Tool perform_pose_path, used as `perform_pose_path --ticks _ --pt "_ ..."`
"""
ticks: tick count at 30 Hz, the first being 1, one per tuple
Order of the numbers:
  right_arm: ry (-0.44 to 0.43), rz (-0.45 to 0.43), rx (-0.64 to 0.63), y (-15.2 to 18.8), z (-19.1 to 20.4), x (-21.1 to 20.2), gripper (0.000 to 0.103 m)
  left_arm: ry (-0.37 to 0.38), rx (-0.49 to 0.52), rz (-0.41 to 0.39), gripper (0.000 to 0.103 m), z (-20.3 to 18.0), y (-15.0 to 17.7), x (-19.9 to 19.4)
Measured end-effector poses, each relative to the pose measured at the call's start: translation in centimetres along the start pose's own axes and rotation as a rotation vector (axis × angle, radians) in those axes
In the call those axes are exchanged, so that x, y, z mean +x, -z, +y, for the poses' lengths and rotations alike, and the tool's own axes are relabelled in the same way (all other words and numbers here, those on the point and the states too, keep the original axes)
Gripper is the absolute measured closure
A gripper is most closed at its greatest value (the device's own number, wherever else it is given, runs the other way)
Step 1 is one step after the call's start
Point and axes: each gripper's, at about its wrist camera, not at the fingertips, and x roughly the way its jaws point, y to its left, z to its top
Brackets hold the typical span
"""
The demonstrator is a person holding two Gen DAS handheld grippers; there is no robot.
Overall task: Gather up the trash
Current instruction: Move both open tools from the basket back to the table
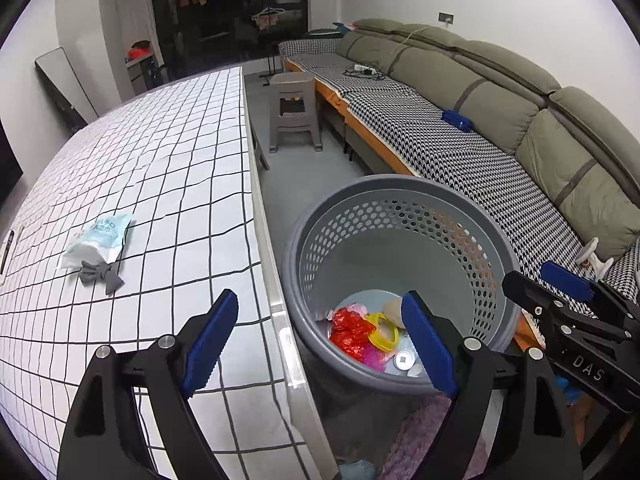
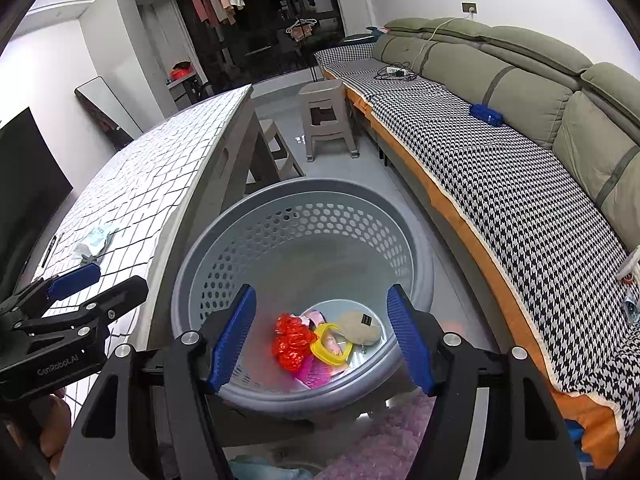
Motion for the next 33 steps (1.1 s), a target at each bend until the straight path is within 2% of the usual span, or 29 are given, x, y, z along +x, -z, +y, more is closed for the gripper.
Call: perform_pose_path --ticks 18,33 --pt "-0.028 -0.024 -0.053 1.7 3.8 -1.8 0.037 -0.02 -0.07 -0.043 0.02 3.6 2.5 -2.9" --pt "-0.121 -0.027 -0.143 0.9 9.4 -1.2 0.037 -0.109 -0.165 -0.083 0.019 9.5 3.5 -5.4"
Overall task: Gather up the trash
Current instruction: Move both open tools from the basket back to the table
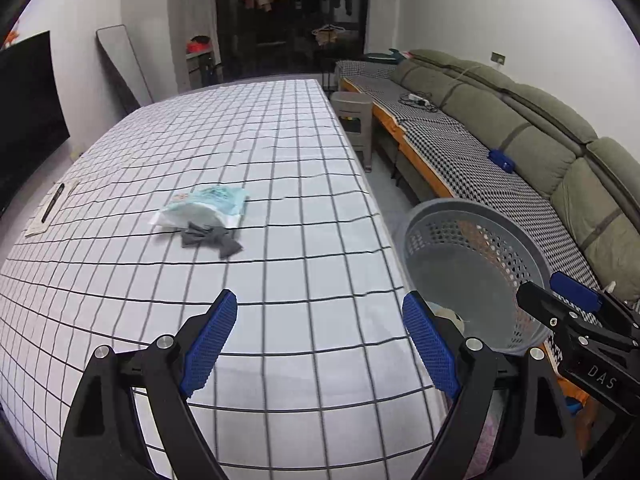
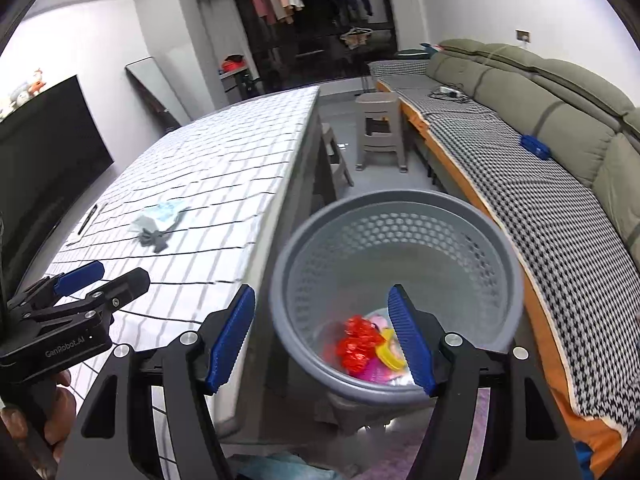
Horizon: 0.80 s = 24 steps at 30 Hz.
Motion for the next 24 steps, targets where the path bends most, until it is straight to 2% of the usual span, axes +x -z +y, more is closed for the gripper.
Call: perform_pose_path --ticks 10,16,24 --pt "-0.077 0.004 -0.095 -2.4 5.3 2.5 0.033 -0.049 -0.086 -0.017 0.017 4.9 -0.4 0.0" --pt "-0.085 0.047 -0.125 -3.1 8.0 5.1 0.033 -0.081 -0.124 0.001 0.017 8.4 -0.2 0.8" --pt "-0.098 0.064 -0.157 -3.2 10.8 6.4 0.033 -0.139 -0.174 0.004 0.017 13.1 0.4 0.6"
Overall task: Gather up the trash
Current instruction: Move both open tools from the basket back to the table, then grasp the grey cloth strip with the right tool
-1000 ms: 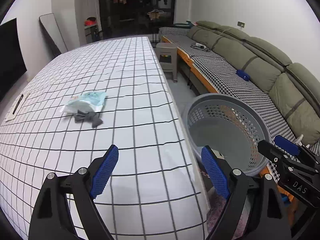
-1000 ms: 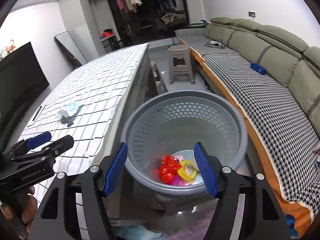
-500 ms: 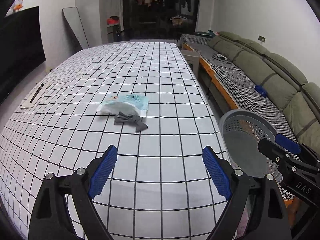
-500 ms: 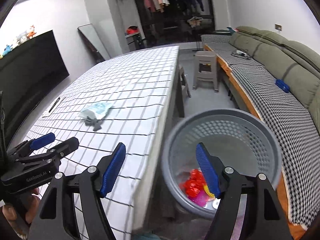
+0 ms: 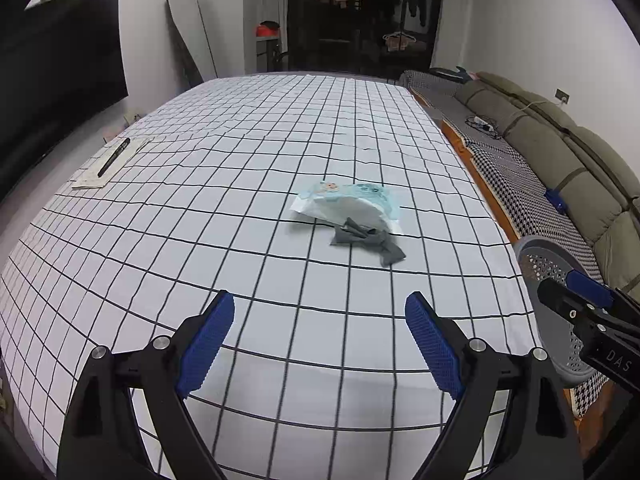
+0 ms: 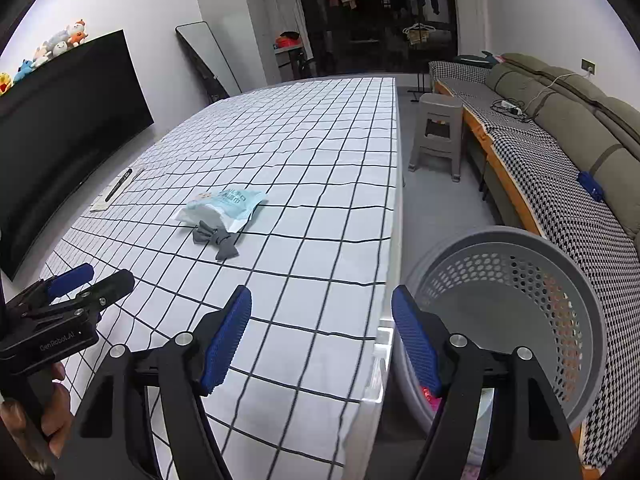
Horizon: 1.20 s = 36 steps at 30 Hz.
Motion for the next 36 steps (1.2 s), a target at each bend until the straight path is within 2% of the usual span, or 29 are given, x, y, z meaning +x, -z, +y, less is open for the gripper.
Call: perform_pose_path --ticks 11,27,36 --pt "-0.037 0.061 -0.018 -1.6 2.2 3.9 0.033 -0.037 -0.038 0.02 0.017 3.7 -0.6 1.6" --pt "-0.102 0.151 -0.104 -4.7 6.2 9.0 0.033 -0.021 -0.052 0.031 0.017 4.9 -1.6 3.8" --pt "-0.089 0.201 -0.15 -4.8 8.8 11.8 0.034 -0.034 -0.082 0.046 0.017 6.3 -1.4 4.2"
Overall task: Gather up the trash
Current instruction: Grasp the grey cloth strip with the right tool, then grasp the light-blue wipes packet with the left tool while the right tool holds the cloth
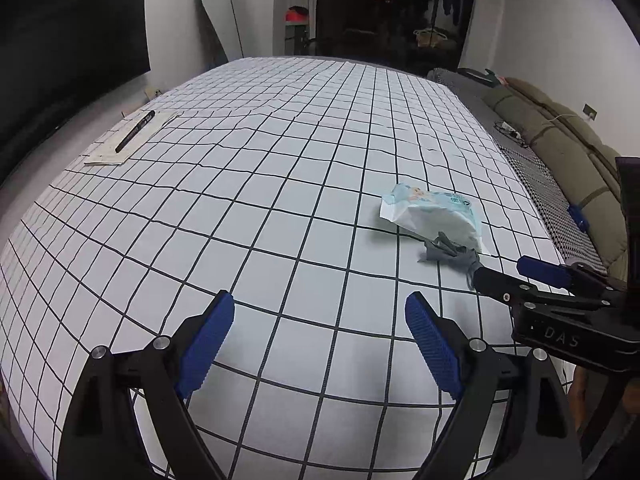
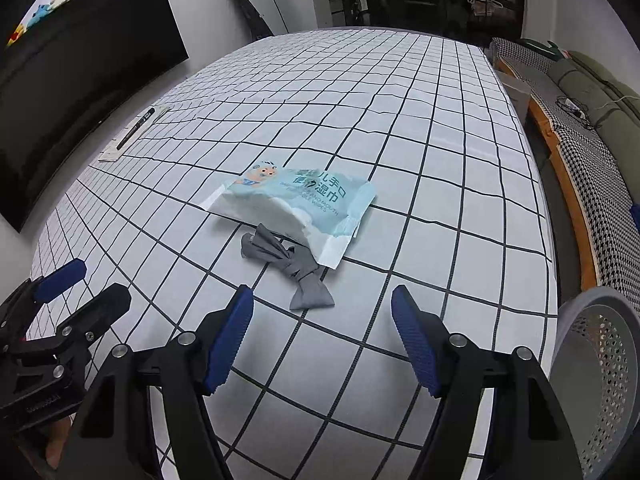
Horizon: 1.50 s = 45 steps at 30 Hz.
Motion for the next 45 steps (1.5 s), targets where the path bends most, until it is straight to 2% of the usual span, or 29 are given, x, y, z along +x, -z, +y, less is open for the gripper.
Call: perform_pose_path --ticks 3,16,18,20,21,27,34,45 --pt "0.021 0.004 -0.011 -0.2 0.4 0.6 0.035 -0.001 -0.016 0.008 0.017 0.4 0.0 0.5" --pt "0.085 0.02 -0.065 -0.8 1.4 2.4 0.058 0.02 -0.035 0.03 0.017 0.9 0.4 1.3" --pt "0.093 0.014 -0.076 -0.8 1.7 2.4 0.065 0.022 -0.036 0.029 0.017 1.0 0.4 1.4" --pt "0.1 0.009 -0.091 -0.7 1.9 2.5 0.079 0.023 -0.036 0.029 0.017 1.0 0.4 1.4" --pt "0.099 0.008 -0.096 -0.7 2.0 2.4 0.082 0.023 -0.035 0.029 0.017 0.9 0.4 1.4" --pt "0.078 0.007 -0.084 -0.1 1.8 1.7 0.083 0.016 -0.029 0.029 0.017 0.7 0.2 1.2" --pt "0.067 -0.016 -0.009 1.4 -0.1 -0.9 0.084 0.023 -0.04 0.052 0.017 -0.3 0.1 1.1" --pt "0.091 -0.052 0.092 3.3 -4.4 -3.5 0.084 0.021 0.031 0.037 0.017 -5.3 -2.5 2.0"
